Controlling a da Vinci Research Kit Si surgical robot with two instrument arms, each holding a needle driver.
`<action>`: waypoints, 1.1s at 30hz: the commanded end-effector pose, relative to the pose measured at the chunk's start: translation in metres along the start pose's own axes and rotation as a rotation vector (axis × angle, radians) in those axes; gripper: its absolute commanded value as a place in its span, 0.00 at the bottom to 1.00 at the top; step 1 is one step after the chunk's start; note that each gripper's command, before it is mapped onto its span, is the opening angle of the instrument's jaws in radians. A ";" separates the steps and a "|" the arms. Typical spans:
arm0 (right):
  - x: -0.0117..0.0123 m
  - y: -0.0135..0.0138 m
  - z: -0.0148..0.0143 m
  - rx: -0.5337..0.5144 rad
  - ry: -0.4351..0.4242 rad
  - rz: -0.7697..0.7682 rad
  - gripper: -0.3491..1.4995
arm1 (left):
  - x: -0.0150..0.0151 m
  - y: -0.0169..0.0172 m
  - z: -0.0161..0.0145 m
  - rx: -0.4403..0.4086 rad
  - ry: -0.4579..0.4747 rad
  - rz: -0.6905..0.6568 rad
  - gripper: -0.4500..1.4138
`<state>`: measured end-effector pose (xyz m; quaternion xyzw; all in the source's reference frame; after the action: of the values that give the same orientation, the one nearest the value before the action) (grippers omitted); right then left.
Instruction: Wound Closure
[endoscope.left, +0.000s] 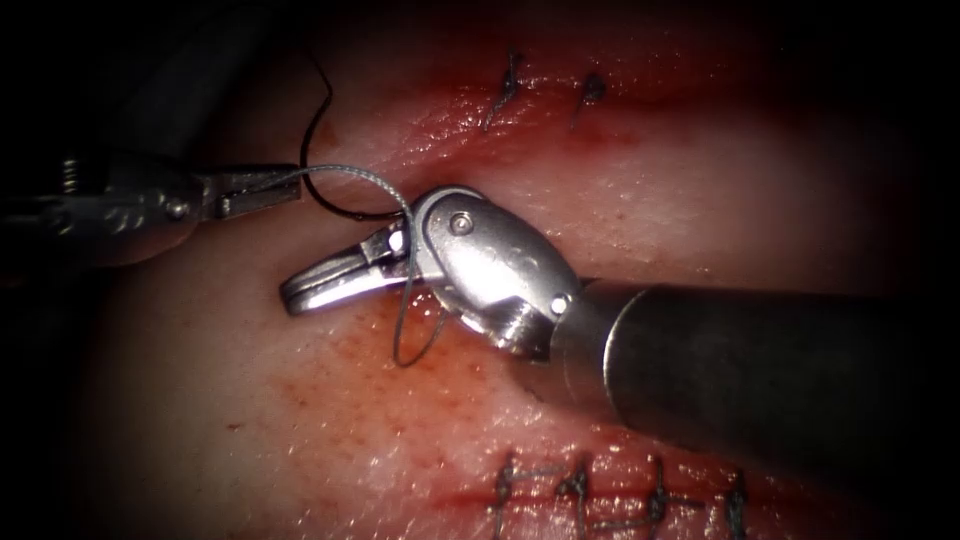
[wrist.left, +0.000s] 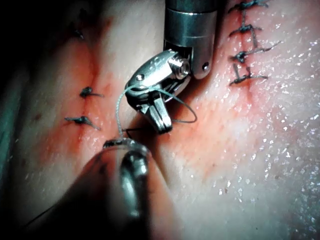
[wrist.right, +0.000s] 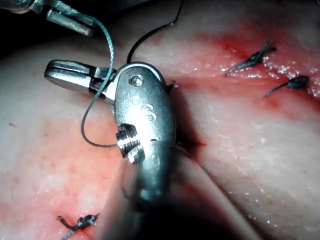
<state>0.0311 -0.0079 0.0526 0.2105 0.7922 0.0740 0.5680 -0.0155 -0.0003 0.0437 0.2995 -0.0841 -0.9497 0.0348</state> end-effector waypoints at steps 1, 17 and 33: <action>-0.0003 -0.0002 -0.0001 0.000 0.007 0.009 0.00 | 0.0001 0.0002 0.0012 0.008 -0.008 -0.003 0.00; 0.0030 -0.0021 -0.0005 -0.355 0.079 0.271 0.00 | 0.0037 0.0055 0.0063 0.163 -0.106 -0.120 0.00; 0.0021 -0.0027 -0.0033 -1.083 -0.037 0.367 0.65 | 0.0072 0.0097 0.0053 0.226 -0.157 -0.134 0.00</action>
<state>0.0262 -0.0088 0.0506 0.0223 0.5776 0.5676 0.5863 -0.0237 -0.0100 0.0450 0.2287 -0.1739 -0.9553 -0.0703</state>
